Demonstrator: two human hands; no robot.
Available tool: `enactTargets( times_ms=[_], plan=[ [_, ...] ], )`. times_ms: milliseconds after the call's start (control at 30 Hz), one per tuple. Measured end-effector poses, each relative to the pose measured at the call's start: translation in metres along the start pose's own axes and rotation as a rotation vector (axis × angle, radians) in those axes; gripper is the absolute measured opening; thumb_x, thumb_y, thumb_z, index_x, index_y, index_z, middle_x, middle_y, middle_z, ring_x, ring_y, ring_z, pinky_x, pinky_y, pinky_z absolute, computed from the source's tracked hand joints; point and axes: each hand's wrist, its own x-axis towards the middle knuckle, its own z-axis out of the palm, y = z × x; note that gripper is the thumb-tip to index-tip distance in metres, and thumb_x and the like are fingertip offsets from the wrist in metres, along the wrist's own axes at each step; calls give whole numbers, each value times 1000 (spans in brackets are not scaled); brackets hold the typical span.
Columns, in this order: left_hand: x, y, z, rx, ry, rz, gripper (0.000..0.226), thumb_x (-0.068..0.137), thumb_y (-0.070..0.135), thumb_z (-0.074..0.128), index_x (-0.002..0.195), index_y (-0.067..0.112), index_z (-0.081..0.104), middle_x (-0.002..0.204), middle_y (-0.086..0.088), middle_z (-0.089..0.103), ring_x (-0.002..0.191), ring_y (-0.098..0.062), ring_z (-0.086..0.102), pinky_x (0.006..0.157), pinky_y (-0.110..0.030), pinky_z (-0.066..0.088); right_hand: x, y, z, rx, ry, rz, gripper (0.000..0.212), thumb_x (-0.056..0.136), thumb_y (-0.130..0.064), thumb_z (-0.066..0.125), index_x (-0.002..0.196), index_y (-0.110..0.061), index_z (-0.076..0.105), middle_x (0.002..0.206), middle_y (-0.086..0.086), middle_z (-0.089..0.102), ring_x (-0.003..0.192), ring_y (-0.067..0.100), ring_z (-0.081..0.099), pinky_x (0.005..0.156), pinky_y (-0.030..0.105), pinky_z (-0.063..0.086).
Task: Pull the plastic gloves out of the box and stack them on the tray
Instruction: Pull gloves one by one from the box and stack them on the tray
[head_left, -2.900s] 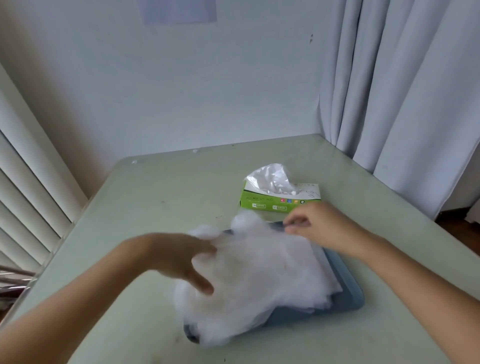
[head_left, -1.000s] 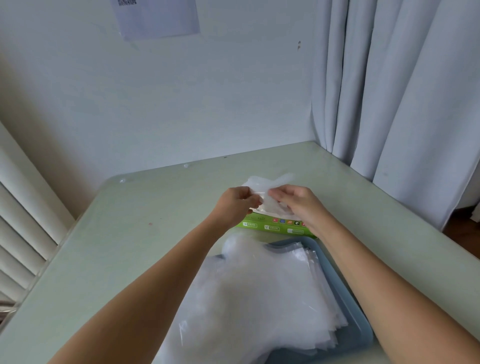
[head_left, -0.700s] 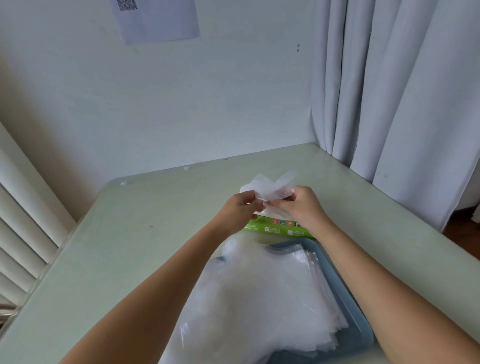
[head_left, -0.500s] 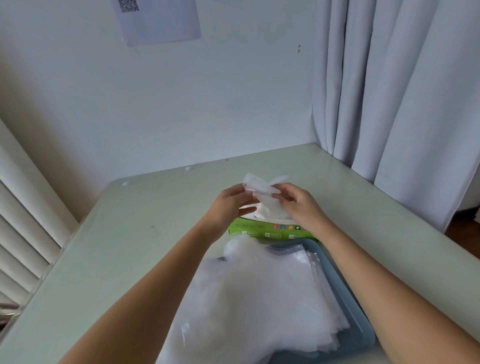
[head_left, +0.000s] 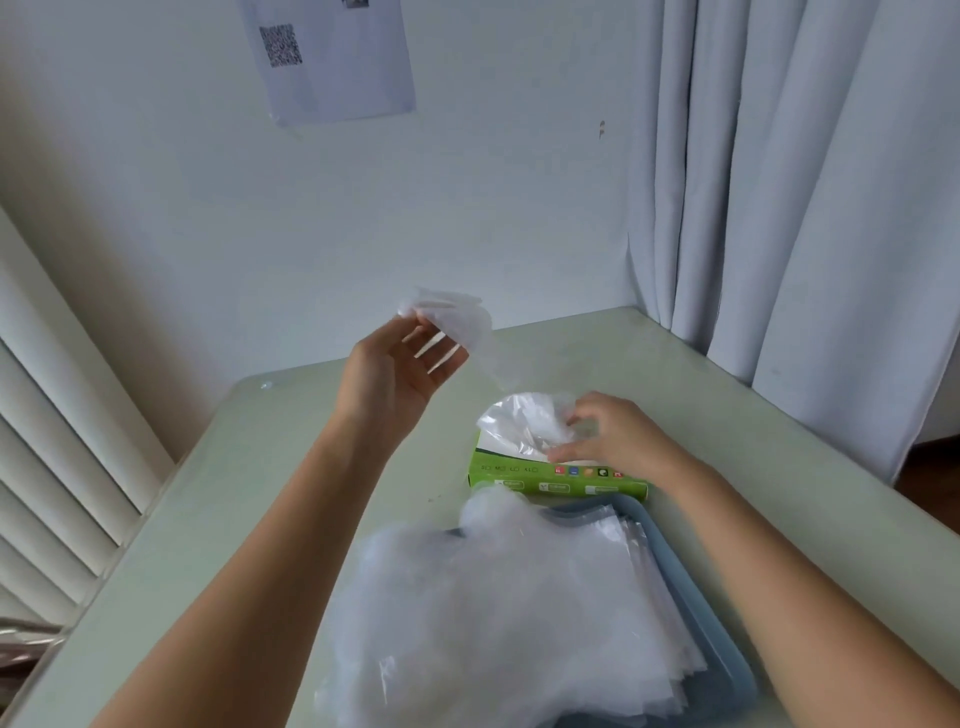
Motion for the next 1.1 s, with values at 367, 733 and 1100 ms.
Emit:
enactTargets(
  times_ms=[367,733,1100],
  plan=[
    [-44,14,41,-352,39,-248,20,92,6,49,75,4,60,101,-19,60,95,-33,65,85,-48,53,-57,-99,-21,464,168,-204,78,50,-45,90,118,-33,52,121,-23,55,114,-15,47,90,2,34],
    [-74,22,19,508,55,-59,67,73,67,64,120,20,56,125,0,59,112,-14,58,94,-32,46,-101,-144,-58,987,-167,-75,4,83,-4,58,86,-2,61,70,11,70,62,17,69,56,21,55],
    [-108,-4,2,272,-685,-349,77,71,68,66,129,17,59,127,-5,62,121,-21,55,102,-35,43,-130,-136,-75,1198,-470,77,63,58,-6,84,118,-16,69,66,5,64,55,7,66,52,19,56]
  ],
)
